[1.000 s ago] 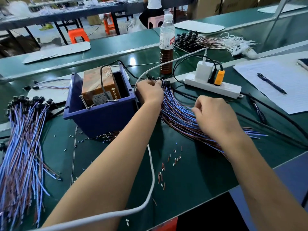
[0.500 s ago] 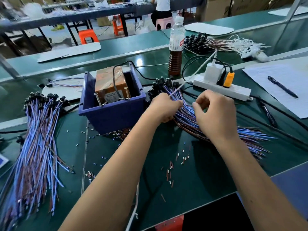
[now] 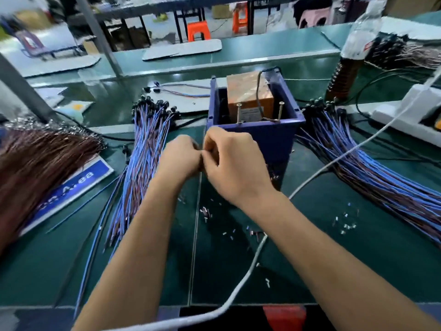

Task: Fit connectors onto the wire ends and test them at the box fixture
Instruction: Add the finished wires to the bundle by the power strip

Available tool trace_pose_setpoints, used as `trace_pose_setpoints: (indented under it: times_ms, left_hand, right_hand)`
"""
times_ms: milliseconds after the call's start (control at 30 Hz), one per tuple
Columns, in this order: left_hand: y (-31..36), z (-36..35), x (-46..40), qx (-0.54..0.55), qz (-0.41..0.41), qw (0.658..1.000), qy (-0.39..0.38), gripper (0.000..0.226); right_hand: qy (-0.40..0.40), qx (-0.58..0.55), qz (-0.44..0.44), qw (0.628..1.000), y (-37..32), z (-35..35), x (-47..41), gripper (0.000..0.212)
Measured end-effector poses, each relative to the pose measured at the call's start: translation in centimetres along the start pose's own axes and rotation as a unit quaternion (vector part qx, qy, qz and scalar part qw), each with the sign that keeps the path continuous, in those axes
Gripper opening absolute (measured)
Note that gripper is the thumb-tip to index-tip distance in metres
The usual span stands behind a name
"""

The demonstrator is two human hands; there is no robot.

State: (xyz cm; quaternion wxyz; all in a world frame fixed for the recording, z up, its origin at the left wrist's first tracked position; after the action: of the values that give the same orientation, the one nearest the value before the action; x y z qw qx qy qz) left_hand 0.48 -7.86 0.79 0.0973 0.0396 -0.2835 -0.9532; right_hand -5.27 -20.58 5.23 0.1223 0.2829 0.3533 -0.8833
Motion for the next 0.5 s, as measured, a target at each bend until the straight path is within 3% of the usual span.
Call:
trace_pose_setpoints:
  times_ms: [100, 167, 300, 400, 500]
  left_hand:
    - [-3.9, 3.5, -2.0, -0.133, 0.039, 0.975, 0.175, 0.021]
    - [-5.2, 4.8, -3.2, -0.176, 0.036, 0.954, 0.239, 0.026]
    - [-6.3, 5.8, -6.1, -0.203, 0.025, 0.938, 0.281, 0.028]
    - [-6.8, 5.6, -8.1, -0.215, 0.035, 0.937, 0.273, 0.038]
    - [-7.3, 4.5, -9.6, -0.257, 0.035, 0.938, 0.229, 0.041]
  right_hand:
    - [-0.082, -0.011, -0.038, 0.996, -1.3, -5.5, -1.4, 0.002]
    - [-0.142, -0.026, -0.08, 0.986, -1.3, -8.8, -1.9, 0.005]
    - [-0.25, 0.036, -0.113, 0.961, -1.1, -13.9, -2.2, 0.017]
    - [-0.254, 0.117, -0.089, 0.956, -1.0, -15.2, -3.1, 0.033]
    - [-0.254, 0.13, -0.083, 0.955, -1.0, -15.8, -3.5, 0.035]
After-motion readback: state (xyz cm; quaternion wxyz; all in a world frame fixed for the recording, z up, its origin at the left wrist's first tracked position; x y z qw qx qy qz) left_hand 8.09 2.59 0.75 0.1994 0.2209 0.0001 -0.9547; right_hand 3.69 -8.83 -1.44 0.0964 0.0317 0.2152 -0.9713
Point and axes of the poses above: each hand's wrist, its own x-axis away from the middle knuckle, its own z-axis out of the back of the hand, y = z × x, the point moved 8 cm from there along -x, towards the middle knuckle, and after that the axes turned 9 degrees about y, right-handed, at the moved point
